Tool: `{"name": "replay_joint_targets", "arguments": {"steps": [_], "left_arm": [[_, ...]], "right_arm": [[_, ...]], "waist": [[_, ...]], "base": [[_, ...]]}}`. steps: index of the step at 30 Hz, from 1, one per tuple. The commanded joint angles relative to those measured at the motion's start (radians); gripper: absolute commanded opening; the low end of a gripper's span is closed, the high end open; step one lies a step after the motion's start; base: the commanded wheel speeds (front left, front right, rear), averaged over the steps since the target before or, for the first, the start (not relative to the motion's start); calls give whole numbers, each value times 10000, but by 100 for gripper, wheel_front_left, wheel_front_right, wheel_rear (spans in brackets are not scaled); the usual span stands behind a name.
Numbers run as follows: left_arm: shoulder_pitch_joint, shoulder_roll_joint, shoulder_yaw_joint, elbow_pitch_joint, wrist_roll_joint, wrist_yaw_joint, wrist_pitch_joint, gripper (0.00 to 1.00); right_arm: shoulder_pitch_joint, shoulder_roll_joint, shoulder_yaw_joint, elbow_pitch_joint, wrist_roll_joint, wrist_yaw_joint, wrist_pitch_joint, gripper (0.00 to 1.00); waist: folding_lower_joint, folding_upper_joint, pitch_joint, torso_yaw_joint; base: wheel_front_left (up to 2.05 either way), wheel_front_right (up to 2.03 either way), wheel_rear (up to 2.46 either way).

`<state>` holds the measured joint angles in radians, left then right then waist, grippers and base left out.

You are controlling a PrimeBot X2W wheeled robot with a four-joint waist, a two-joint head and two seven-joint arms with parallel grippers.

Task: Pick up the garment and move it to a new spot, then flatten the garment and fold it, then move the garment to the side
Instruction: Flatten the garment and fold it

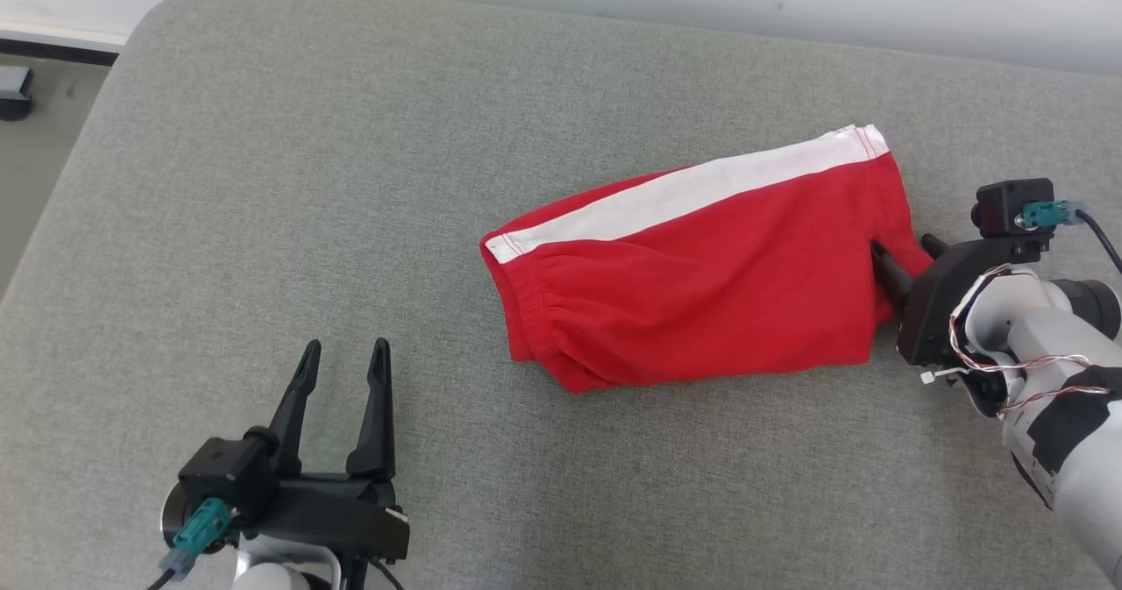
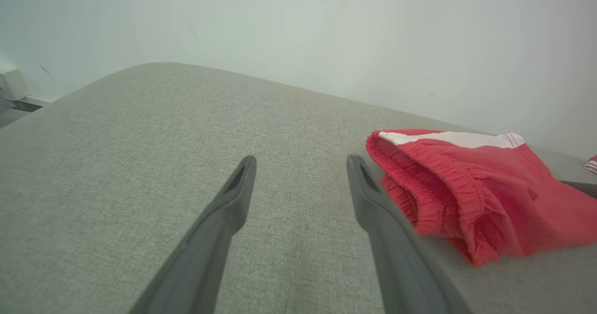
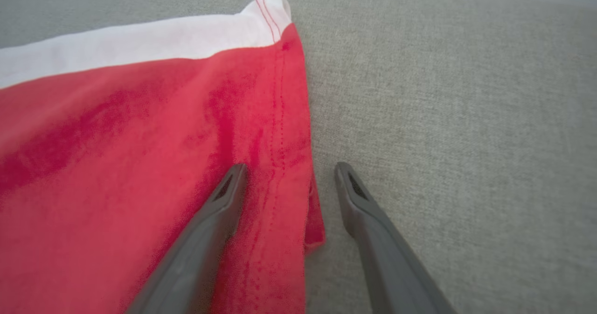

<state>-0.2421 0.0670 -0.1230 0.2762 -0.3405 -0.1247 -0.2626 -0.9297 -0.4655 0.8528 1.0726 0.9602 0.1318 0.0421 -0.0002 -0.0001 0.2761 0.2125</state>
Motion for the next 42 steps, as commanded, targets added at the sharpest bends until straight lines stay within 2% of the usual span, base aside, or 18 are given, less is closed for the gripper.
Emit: {"name": "replay_joint_targets", "arguments": {"steps": [1,13,23,31,37,42], "left_arm": [[170,-68,112,58,153,-70,-28,100],[871,-161,307,359,246,-47,-28,100],[1533,-95,307,340,377,-48,-28,100],[1884,-99,391,191,336,-47,-28,100],[2087,-114,486,176,295,-45,-28,100],[2253,-115,530,207,274,-46,-28,100]], "right_arm": [[278,206,192,21,140,-17,188,0],[852,-51,647,-884,581,-19,-871,0],[2662,-1100,791,-2262,1423,-19,-1596,0],[3717,-1669,537,-2578,1895,-19,-1702,0],[3497,-1615,431,-2487,1562,-19,-1913,0],[3144,-1362,239,-3278,1549,-19,-2026,0]], "waist": [[2,1,-26,38],[2,1,-1086,-410],[2,1,-1890,-917],[2,1,-2054,-1205],[2,1,-2223,-1418],[2,1,-2395,-1508]], "base": [[0,0,0],[0,0,0],[0,0,0],[0,0,0],[0,0,0],[0,0,0]]}}
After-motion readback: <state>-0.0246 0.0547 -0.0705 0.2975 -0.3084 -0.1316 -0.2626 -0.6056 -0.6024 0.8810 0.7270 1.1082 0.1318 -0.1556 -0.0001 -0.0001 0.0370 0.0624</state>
